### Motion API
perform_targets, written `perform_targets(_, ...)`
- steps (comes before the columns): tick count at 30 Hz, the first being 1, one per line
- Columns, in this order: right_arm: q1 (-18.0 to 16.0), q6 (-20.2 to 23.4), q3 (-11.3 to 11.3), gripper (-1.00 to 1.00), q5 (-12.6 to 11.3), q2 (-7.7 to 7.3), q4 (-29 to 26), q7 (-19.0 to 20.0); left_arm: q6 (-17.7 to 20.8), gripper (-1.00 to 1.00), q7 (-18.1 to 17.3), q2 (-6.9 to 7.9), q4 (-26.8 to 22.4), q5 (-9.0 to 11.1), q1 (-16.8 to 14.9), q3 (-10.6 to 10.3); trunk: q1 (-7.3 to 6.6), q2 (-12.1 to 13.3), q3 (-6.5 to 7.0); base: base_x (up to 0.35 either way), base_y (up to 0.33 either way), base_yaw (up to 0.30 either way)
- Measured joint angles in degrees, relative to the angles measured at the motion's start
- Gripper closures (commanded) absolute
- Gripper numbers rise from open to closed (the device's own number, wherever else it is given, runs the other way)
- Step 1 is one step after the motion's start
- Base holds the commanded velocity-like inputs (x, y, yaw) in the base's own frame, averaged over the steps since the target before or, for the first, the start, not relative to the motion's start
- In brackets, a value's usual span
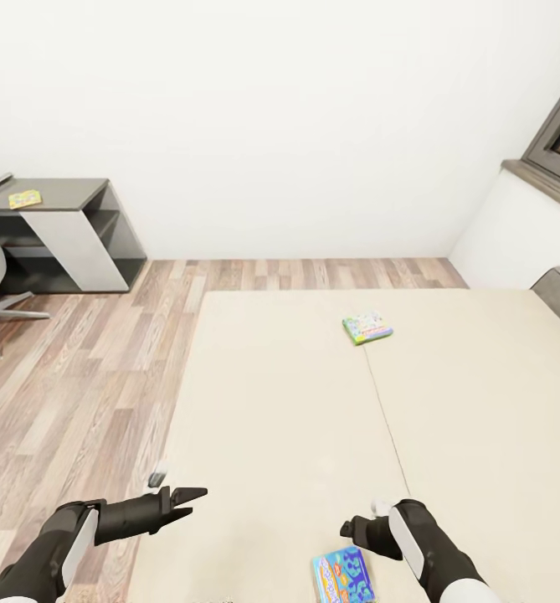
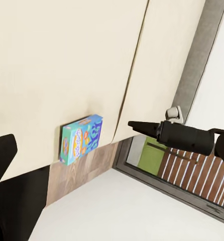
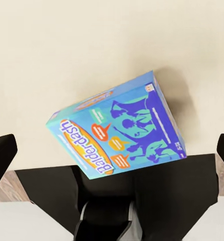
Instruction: Put all the toys in the child's room - the three board games (two on the bed and one on the table), the two jigsaw puzzles on the table, and the tennis ball on the table - inside the toy box on the table in the child's room.
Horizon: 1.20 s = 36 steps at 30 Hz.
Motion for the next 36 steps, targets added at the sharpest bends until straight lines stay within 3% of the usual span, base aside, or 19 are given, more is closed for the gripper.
perform_targets(20,0.06,-1.22,0.09,-1.0,0.14,0.02,-0.07,0.1,0.07,-1.0,-0.59,0.0,0.0,0.01,0.0,0.0,0.0,0.0,-1.77,0.0,0.0,0.0)
perform_targets(23,0.15,-2.16,0.12,-1.0,0.04,-0.04,-0.08,1.13,0.06,-1.0,-2.1,0.0,0.0,-0.12,0.0,-0.06,0.0,0.0,-2.02,0.0,0.0,0.0)
perform_targets(30,0.4,-3.85,0.19,-1.0,0.87,-0.07,-0.17,8.2,0.05,-1.0,-6.82,0.07,0.0,-0.28,0.0,-0.26,0.0,0.0,-2.59,0.0,0.0,0.0)
perform_targets(36,0.5,-4.87,0.23,-1.0,1.15,-0.09,-0.18,9.44,0.03,-1.0,-10.12,0.08,-0.06,-0.33,-0.01,-0.6,0.0,0.0,-3.08,0.0,0.0,0.0)
